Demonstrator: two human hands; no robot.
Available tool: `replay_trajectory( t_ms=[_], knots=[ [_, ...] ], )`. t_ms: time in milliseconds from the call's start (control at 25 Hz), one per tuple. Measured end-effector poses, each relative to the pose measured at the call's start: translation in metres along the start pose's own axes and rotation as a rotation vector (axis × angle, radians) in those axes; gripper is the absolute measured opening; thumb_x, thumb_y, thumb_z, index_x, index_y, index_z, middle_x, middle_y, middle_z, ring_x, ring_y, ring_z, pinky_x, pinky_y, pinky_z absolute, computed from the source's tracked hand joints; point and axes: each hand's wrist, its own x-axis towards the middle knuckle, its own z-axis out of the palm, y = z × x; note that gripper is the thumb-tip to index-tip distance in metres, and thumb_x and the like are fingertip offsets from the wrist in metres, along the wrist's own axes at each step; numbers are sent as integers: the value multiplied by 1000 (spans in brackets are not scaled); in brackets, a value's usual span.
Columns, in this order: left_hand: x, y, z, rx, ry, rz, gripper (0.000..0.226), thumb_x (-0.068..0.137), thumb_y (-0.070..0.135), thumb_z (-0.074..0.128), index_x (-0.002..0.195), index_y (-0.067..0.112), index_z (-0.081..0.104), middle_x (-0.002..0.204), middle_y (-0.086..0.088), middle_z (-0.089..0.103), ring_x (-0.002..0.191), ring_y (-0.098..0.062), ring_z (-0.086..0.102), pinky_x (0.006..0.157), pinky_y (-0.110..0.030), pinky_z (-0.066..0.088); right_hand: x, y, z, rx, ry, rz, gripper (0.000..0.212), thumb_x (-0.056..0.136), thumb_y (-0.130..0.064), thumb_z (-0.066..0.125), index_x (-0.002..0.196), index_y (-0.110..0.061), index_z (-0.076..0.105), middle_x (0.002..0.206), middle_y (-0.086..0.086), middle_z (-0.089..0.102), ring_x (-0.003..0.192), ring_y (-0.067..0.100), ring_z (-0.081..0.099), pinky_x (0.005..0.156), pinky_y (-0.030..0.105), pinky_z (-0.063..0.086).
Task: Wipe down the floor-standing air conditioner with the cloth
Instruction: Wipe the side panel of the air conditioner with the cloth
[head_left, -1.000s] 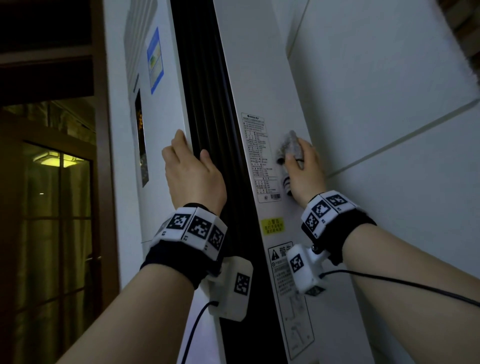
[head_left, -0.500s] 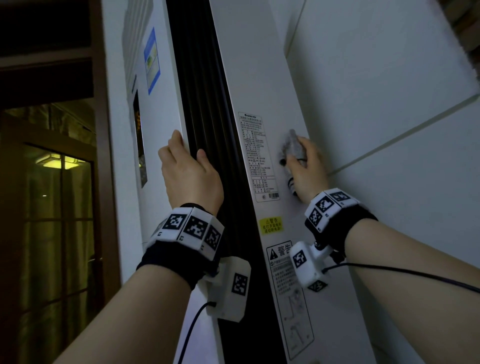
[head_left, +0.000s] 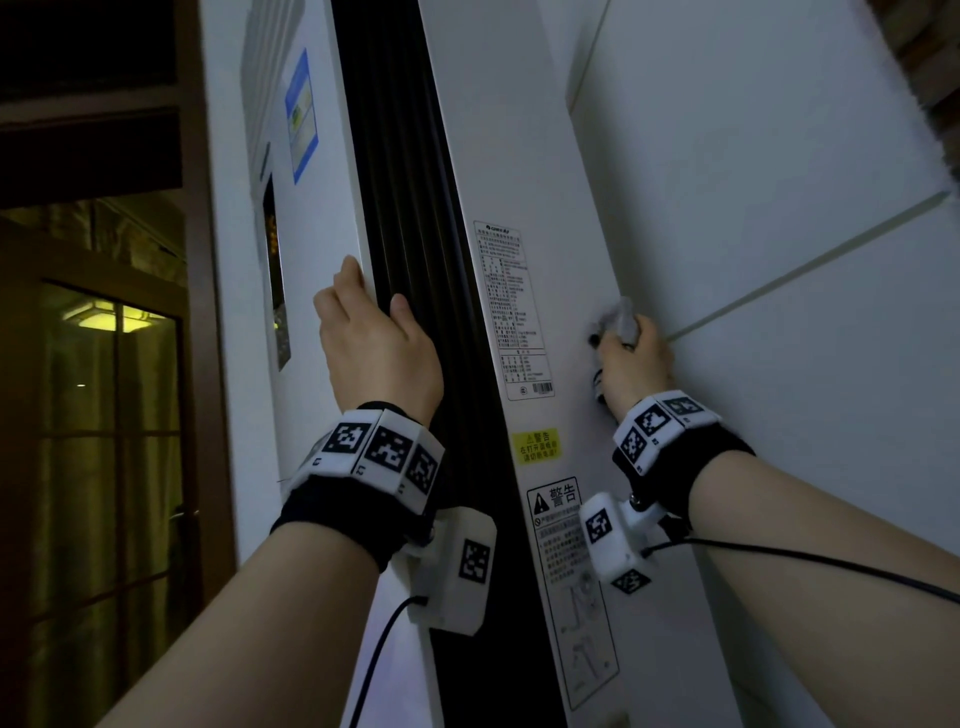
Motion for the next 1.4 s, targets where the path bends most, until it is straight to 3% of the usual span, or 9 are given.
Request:
replay_trajectory(
  t_ms=[120, 280, 440, 600, 720, 880, 1040, 1160, 1400],
  knots=[
    [-1, 0, -1, 0, -2, 3, 50, 99, 17, 43, 146, 7, 27, 142, -12, 34, 128, -25, 37, 98, -18, 19, -13, 2, 1, 154, -51, -160, 37, 91, -21, 54, 127, -23, 48, 133, 8, 46, 116, 22, 50, 100, 38, 43],
    [0, 0, -2, -6, -12, 0, 51, 100, 18, 42, 147, 7, 26, 143, -11, 33, 129, -24, 36, 100, -19, 19, -16, 3, -1, 26, -4, -1, 42, 93, -32, 47, 134, -27, 42, 141, 7, 38, 122, 28, 44, 105, 39, 35],
    [0, -2, -2, -24, -26, 9, 51, 100, 17, 41, 147, 7, 24, 144, -11, 32, 130, -22, 35, 100, -16, 19, -34, -2, 7, 111, -85, -336, 34, 93, -24, 53, 127, -20, 51, 139, 5, 38, 128, 22, 39, 109, 34, 31],
    [0, -2, -2, -49, -40, -1, 50, 101, 17, 39, 148, 8, 23, 145, -11, 30, 131, -21, 35, 103, -18, 21, -29, -5, 6, 102, -8, -175, 35, 95, -27, 49, 128, -20, 50, 136, 2, 41, 123, 23, 44, 109, 43, 34],
    [-1, -2, -3, -51, -44, -9, 51, 101, 18, 39, 149, 10, 23, 146, -10, 30, 131, -22, 35, 105, -22, 23, -39, -6, 11, 93, -53, -310, 37, 92, -25, 55, 129, -19, 52, 137, 3, 42, 127, 20, 41, 111, 40, 31],
    [-3, -3, -3, -70, -53, -23, 50, 102, 18, 38, 149, 12, 22, 148, -10, 28, 133, -22, 34, 107, -24, 25, -42, -12, 7, 93, -13, -236, 36, 93, -25, 53, 129, -18, 51, 136, 4, 43, 125, 21, 42, 110, 41, 32],
    [-3, -3, -5, -100, -58, -31, 49, 102, 16, 36, 149, 12, 24, 147, -11, 29, 132, -21, 36, 107, -25, 27, -67, -13, 14, 76, -107, -419, 41, 92, -22, 57, 132, -22, 49, 143, 4, 36, 129, 14, 32, 112, 28, 22],
    [-2, -5, -6, -141, -70, -48, 49, 102, 13, 34, 149, 14, 24, 148, -9, 29, 133, -20, 37, 108, -27, 28, -69, -18, 15, 112, -63, -396, 42, 91, -21, 58, 132, -19, 49, 141, 5, 38, 131, 19, 34, 113, 32, 25],
    [-7, -14, -8, -232, -140, -68, 51, 102, 12, 31, 151, 13, 16, 158, -2, 17, 145, -13, 14, 117, -25, 9, -82, -21, 17, 89, -157, -429, 42, 91, -23, 59, 132, -24, 50, 147, 4, 32, 135, 22, 30, 115, 36, 24]
  ],
)
